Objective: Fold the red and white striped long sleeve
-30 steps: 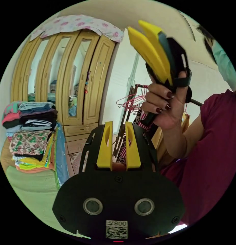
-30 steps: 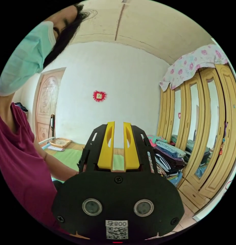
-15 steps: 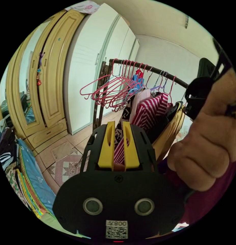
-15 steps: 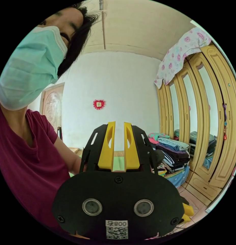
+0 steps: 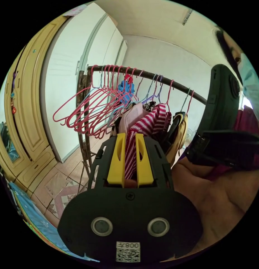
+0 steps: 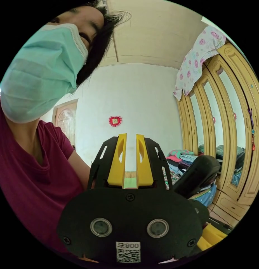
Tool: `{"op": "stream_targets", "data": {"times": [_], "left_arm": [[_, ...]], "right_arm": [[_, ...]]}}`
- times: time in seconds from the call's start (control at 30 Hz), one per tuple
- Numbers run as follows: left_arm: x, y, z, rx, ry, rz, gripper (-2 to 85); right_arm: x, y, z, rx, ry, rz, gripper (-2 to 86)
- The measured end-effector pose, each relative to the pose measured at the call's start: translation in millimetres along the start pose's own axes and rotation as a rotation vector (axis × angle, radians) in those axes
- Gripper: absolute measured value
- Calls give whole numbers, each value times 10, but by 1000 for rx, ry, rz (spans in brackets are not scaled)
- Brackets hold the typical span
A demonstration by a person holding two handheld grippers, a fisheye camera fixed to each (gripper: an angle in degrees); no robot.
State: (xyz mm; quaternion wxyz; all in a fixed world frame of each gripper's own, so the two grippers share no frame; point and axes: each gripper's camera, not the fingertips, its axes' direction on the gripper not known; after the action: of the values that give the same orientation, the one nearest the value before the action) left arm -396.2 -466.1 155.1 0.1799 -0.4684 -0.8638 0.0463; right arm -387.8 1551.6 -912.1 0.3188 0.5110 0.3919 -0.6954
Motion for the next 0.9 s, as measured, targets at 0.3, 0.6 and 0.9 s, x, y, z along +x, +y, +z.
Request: {"op": "stream_targets", "data": {"times": [0.3, 0.6, 0.9], "left_arm": [[-21, -470, -75, -4, 25, 3, 72], [-10, -709, -241, 12, 41, -3, 57], [-25, -984, -150, -13, 69, -10, 74]], "right_arm": [[223, 74, -162, 20, -29, 3, 60], [395, 174, -265, 33, -59, 19, 57], [533, 300, -275, 39, -102, 45, 54]]}}
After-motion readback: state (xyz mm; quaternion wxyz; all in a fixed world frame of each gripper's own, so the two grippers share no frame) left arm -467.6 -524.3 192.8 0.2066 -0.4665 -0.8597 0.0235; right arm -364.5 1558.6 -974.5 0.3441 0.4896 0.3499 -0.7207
